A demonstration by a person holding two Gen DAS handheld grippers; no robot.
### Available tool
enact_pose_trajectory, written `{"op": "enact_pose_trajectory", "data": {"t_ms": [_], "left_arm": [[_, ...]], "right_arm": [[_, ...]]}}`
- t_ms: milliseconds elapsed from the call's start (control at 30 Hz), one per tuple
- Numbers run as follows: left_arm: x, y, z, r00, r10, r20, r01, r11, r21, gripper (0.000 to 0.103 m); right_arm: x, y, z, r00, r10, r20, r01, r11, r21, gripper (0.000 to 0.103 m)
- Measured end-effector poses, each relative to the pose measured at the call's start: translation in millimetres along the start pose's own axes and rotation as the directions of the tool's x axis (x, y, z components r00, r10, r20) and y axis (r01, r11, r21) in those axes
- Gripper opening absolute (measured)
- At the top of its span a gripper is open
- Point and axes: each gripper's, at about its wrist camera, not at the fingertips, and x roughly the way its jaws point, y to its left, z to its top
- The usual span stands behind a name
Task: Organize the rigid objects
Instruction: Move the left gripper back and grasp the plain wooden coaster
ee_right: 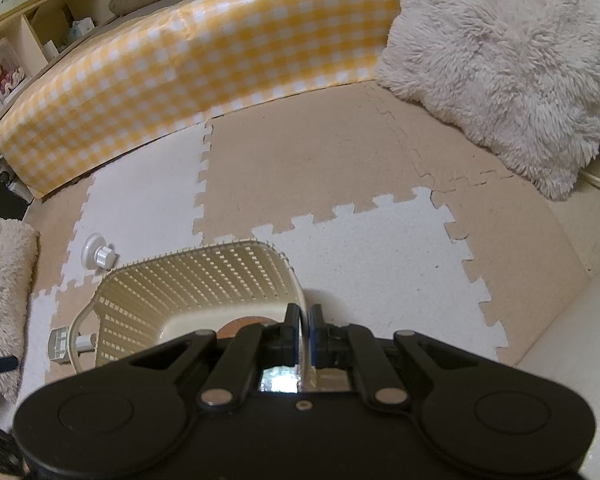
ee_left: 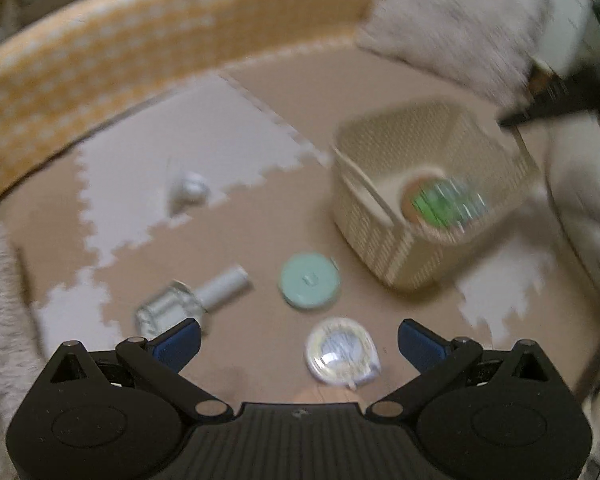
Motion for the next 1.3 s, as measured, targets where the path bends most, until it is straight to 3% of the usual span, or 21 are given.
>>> {"op": "enact_pose_trajectory", "data": {"t_ms": [100, 200, 367, 600, 1067, 1133, 1200, 1300], "left_arm": [[11, -9, -10, 0.996, -0.061, -0.065, 0.068, 0.991, 0.112, 0.103], [23, -21, -18, 0.980, -0.111, -0.164, 0.142, 0.972, 0.188, 0.103], [34, -25, -26, 0.968, -0.103, -0.229, 0.153, 0.965, 0.214, 0.101], [49, -20, -33, 0.952, -0.062, -0.298, 0.130, 0.968, 0.215, 0.084], [57, -18, -35, 0.945, -0.043, -0.325, 0.119, 0.969, 0.218, 0.081], [58, -17, -34, 0.944, -0.045, -0.326, 0.117, 0.972, 0.205, 0.077], [56, -15, -31, 0.945, -0.050, -0.322, 0.113, 0.977, 0.183, 0.068], [53, -13, -28, 0.952, -0.023, -0.305, 0.080, 0.981, 0.175, 0.068]], "right_arm": [[0, 0, -1, 1.000, -0.001, -0.003, 0.001, 1.000, -0.001, 0.005], [1, 1, -1, 1.000, -0.005, -0.009, 0.005, 1.000, -0.007, 0.005], [1, 2, -3, 1.000, -0.011, -0.015, 0.011, 1.000, -0.014, 0.005], [2, 3, -3, 1.000, -0.015, -0.019, 0.014, 1.000, -0.018, 0.005], [2, 2, -3, 1.000, -0.016, -0.019, 0.016, 1.000, -0.022, 0.005], [2, 2, -3, 1.000, -0.016, -0.019, 0.016, 1.000, -0.021, 0.005], [2, 2, -3, 1.000, -0.016, -0.018, 0.015, 1.000, -0.021, 0.005], [2, 3, -3, 1.000, -0.016, -0.019, 0.015, 1.000, -0.021, 0.005]]}}
